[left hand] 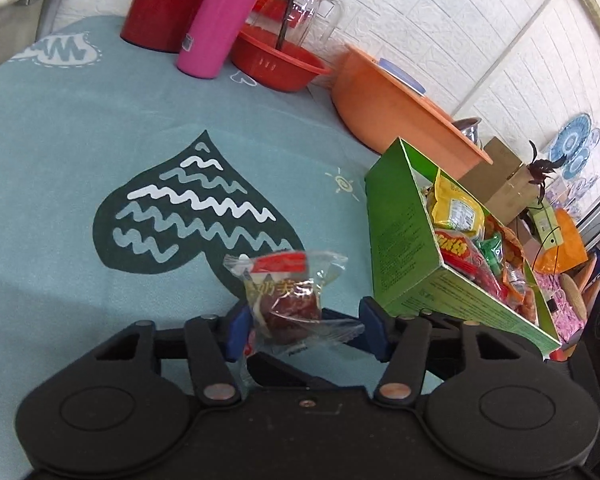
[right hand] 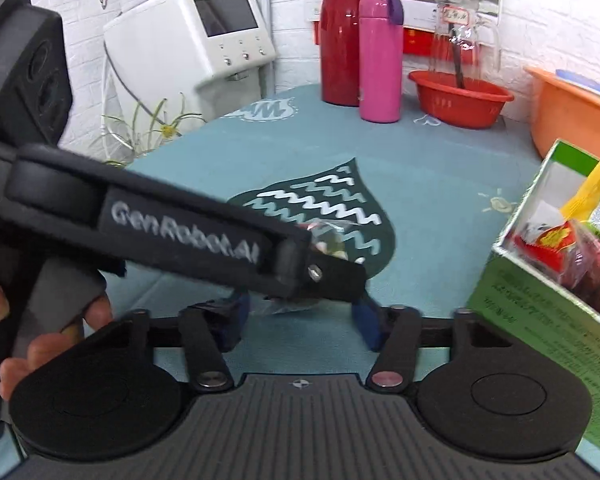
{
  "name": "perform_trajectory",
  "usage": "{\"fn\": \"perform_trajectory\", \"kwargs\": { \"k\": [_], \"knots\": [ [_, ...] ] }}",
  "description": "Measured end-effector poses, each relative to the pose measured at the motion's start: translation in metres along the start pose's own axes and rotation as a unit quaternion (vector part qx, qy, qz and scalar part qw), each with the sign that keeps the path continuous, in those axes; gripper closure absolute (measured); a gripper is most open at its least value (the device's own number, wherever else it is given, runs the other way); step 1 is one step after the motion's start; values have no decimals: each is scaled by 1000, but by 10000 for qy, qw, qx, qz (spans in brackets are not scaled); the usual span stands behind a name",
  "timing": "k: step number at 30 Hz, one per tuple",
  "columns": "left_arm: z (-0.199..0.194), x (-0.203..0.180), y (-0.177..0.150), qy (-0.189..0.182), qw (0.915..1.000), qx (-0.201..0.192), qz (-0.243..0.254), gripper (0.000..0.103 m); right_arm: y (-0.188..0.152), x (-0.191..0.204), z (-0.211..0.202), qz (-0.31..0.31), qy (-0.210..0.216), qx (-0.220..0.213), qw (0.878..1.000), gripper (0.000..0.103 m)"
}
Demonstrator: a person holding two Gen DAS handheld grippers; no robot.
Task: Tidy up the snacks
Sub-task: 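Carry the clear candy bag into the green box and release it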
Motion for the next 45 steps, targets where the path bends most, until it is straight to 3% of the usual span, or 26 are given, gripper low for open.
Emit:
{"fn": "perform_trajectory", "kwargs": {
  "k": [1,4,11,20,28,36,38,39,40,42,45],
  "knots": [
    [-1,-1,-1,9,10000,3,21,21,-1,0,-1,33,49,5,10000,25],
    [-5,-5,-6,30,10000,2,24,25,-5,4,-4,-5,25,-13,10000,30],
    [-25,-30,-22,53,9998,-136,139,25,-17,9,-27,-37,31,-171,9998,32],
    [-42,-106,-18,-259,9937,-643,879,26,-29,0,-90,-119,-531,-1113,9923,32],
    [-2,-166,12,-651,9862,-742,1329,26,-23,-50,-121,7,-1132,-1641,9799,31],
    [53,-200,44,-932,9831,-640,1440,26,-13,-110,-127,324,-1567,-1759,9713,31],
    [68,-202,50,-917,9836,-589,1436,22,-11,-122,-123,312,-1659,-1751,9700,31],
    [74,-201,52,-907,9842,-537,1422,6,-11,-129,-119,304,-1679,-1733,9700,30],
    [80,-198,53,-867,9857,-466,1368,0,-11,-135,-114,291,-1700,-1677,9706,27],
    [79,-191,50,-679,9886,-575,1213,0,-16,-143,-106,320,-1887,-1456,9707,4],
    [66,-184,42,-482,9870,-854,1271,0,-26,-142,-109,352,-1971,-1580,9669,0]
  ]
}}
Point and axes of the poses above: each gripper's, at about its wrist camera, not at the fingertips, and z roughly the way its jaws point, x to its left, y to its top, the point moved 1 cm from there along z, roughly the way its jaws point, and after that the axes turned 2 degrees about x, right-handed, at the moved point
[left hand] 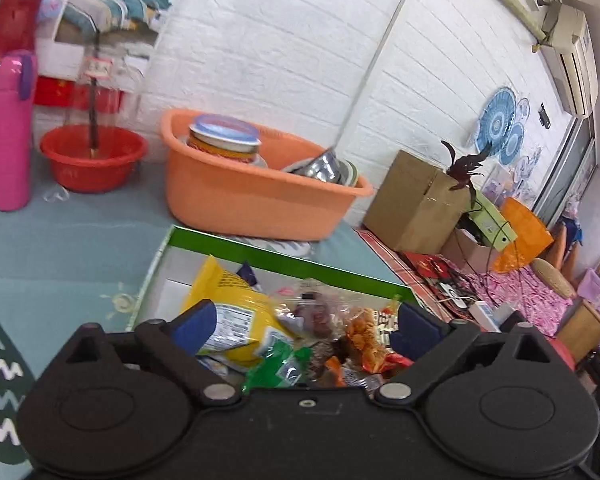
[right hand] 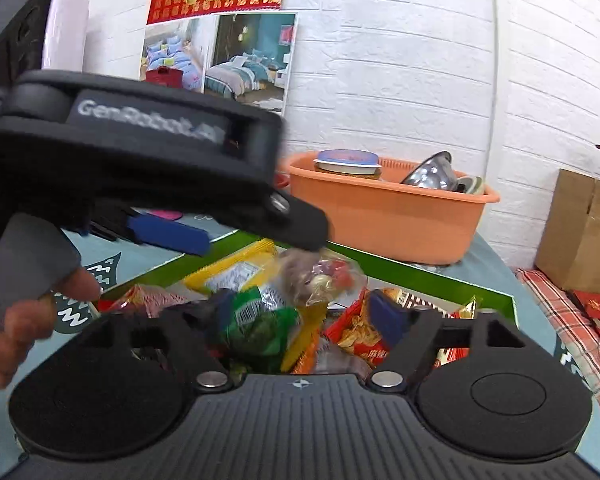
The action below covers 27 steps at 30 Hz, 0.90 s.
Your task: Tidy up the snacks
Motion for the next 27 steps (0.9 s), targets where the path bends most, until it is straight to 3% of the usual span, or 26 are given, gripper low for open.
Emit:
{"fn": "perform_trajectory", "kwargs": {
  "k": [7,17,23,27],
  "knots": [
    [-45,-9,-9,112,9998,-146,30,0,4,0,-29,167,47,-124,9998,0],
    [-128,-52,-34,554,9971,-386,355,0,9,-7,-129,284,-72,-354,9989,0],
    [-158,-62,-71,979,9934,-408,441,0,-13,-11,-171,311,-295,-302,9986,0],
    [-156,-59,-100,1218,9917,-211,362,0,-36,-14,-174,304,-317,-4,9990,0]
  ]
}}
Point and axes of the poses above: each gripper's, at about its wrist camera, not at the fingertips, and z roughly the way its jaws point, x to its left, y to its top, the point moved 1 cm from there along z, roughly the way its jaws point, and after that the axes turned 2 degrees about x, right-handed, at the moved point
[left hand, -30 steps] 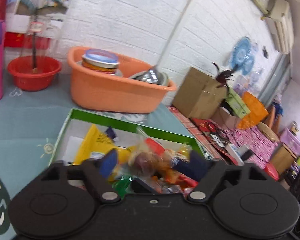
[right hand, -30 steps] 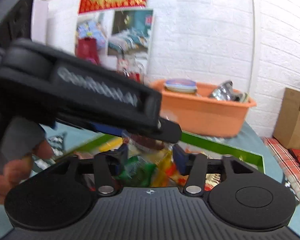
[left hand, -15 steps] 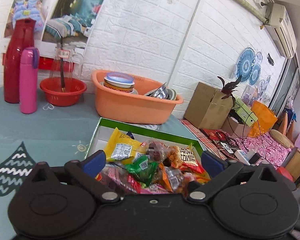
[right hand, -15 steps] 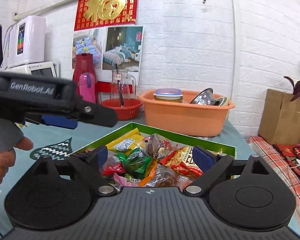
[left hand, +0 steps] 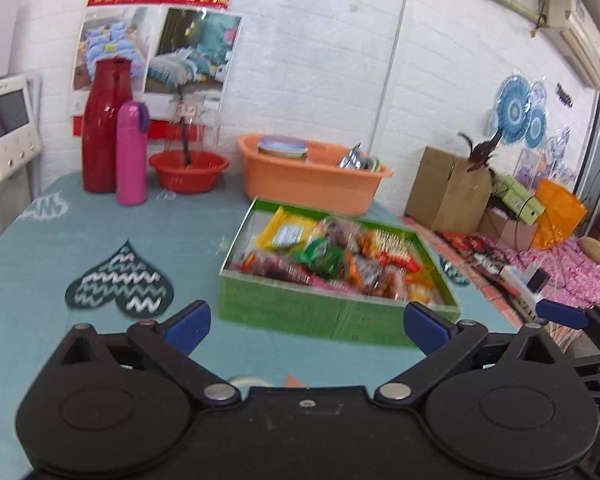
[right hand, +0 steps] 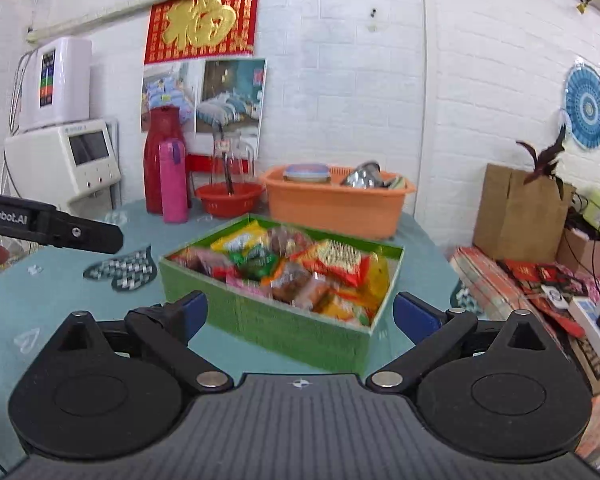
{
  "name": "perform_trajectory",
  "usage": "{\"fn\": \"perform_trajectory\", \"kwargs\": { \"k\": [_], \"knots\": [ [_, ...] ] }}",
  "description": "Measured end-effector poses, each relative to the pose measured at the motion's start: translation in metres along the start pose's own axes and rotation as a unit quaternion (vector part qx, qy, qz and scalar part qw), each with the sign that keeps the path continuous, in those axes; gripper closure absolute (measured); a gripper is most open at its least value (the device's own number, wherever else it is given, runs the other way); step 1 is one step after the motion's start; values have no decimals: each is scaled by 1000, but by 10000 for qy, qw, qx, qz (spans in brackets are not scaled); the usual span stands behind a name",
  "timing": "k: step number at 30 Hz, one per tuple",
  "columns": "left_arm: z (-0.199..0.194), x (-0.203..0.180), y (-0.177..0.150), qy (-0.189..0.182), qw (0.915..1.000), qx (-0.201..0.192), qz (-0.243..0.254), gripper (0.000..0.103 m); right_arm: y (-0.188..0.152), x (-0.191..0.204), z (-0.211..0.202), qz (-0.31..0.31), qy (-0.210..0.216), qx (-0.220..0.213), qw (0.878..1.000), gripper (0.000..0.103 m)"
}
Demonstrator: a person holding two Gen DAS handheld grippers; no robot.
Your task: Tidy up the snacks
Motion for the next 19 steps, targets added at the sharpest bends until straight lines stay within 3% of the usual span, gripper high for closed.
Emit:
{"fn": "perform_trajectory", "kwargs": {
  "k": [8,19],
  "knots": [
    [23,-8,-38,429,9979,457,148,0,-35,-2,16,58,-217,509,9985,0],
    [28,-11,-38,541,9975,395,218,0,-38,-2,21,114,-179,546,9983,0]
  ]
}}
Point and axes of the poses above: each gripper's, at about its wrist camera, not at the fingertips, and z roughly the way its jaws point, x to its left, y to its top, the point moved 1 cm from there along z, roughly the way its jaws point, and after that the axes turned 2 degrees about x, right-handed, at the moved point
